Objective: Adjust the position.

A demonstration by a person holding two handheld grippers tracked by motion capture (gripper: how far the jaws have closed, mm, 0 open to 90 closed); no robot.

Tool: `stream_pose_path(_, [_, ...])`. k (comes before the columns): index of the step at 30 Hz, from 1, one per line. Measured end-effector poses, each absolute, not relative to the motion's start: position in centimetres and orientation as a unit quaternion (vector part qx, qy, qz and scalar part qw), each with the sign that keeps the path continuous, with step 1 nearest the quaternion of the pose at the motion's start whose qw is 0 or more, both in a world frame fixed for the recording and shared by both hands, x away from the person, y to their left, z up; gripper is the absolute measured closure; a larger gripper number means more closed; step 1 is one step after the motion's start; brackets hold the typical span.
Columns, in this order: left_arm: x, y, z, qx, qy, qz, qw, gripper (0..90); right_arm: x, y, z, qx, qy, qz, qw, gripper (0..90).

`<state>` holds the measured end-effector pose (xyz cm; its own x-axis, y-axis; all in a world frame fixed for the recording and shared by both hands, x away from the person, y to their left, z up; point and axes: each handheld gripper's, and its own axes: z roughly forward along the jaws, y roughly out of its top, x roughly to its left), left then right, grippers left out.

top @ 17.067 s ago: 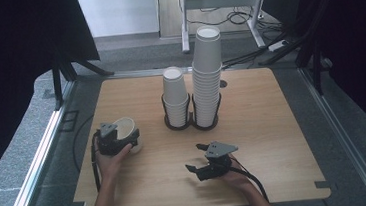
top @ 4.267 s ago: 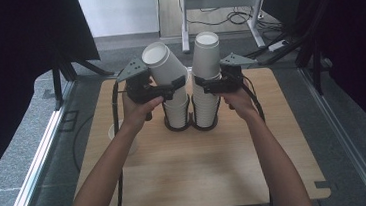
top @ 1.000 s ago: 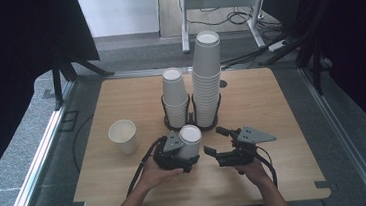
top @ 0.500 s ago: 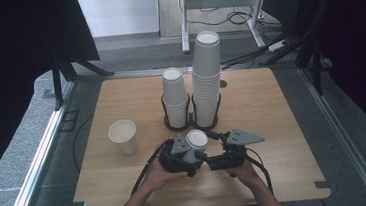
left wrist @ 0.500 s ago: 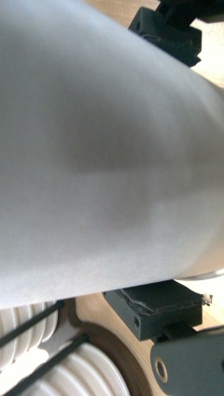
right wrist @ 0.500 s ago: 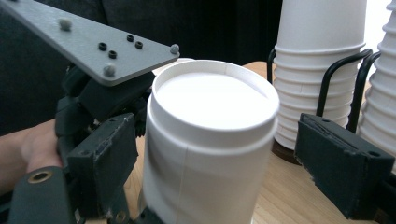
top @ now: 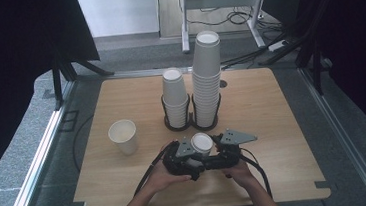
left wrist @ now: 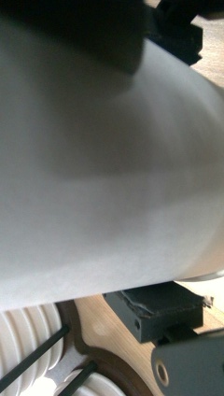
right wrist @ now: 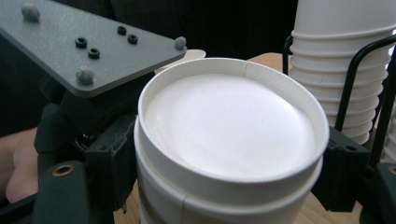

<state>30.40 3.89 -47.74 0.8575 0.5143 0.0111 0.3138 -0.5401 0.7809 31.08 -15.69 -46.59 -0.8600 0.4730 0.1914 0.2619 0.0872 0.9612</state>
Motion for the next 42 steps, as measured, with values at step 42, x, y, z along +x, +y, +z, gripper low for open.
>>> stream_pose_path(42, [30.6,5.4,-47.1,0.863,0.239,0.165,0.413,12.6,31.2,-17.9,-46.2,0.297,0.69,0.657,0.065,11.6])
